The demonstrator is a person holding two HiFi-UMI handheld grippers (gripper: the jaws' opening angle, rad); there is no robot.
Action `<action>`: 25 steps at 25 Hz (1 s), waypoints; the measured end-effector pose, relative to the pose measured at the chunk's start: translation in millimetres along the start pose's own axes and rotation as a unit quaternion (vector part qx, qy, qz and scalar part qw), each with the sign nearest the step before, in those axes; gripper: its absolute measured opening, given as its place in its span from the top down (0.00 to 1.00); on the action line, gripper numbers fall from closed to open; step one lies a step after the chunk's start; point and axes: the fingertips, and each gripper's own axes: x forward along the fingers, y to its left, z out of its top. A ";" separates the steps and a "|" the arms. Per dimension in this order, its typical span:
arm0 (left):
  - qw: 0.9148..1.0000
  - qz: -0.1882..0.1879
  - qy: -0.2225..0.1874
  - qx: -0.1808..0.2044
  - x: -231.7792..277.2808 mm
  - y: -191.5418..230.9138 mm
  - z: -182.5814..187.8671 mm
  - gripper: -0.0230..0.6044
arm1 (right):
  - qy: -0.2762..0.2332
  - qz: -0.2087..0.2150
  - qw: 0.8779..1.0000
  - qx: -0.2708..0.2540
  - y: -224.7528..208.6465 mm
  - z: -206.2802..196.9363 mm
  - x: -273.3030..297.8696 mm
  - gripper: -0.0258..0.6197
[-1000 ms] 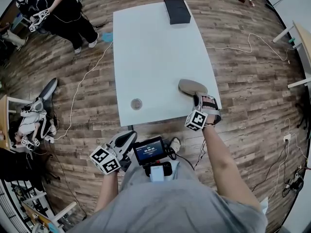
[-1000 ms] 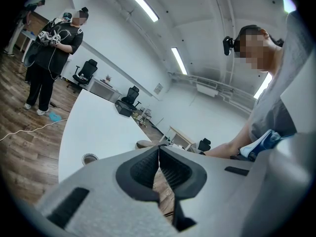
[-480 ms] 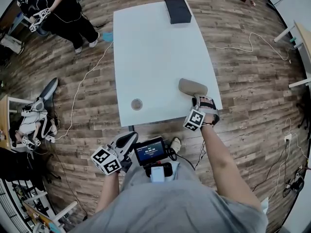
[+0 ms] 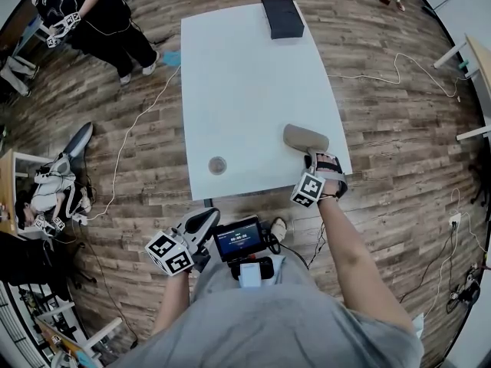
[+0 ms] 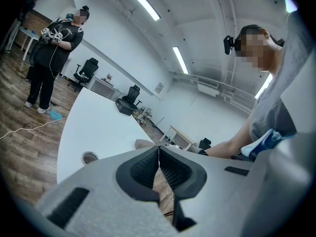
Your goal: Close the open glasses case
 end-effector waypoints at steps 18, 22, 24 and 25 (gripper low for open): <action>1.000 -0.001 -0.003 -0.002 -4.5 1.7 4.4 0.93 | -0.023 -0.012 0.999 0.048 -8.0 4.8 -8.2 0.84; 1.000 -0.010 -0.003 0.006 -0.4 2.7 5.7 0.93 | -0.045 -0.019 0.993 0.103 -13.6 6.5 -23.4 0.84; 1.000 -0.018 -0.003 0.009 3.4 0.8 8.5 0.93 | -0.060 -0.017 0.987 0.148 -15.6 8.2 -35.1 0.84; 1.000 -0.021 -0.003 0.010 5.2 -0.2 10.2 0.93 | -0.068 -0.015 0.982 0.177 -16.3 9.2 -42.0 0.84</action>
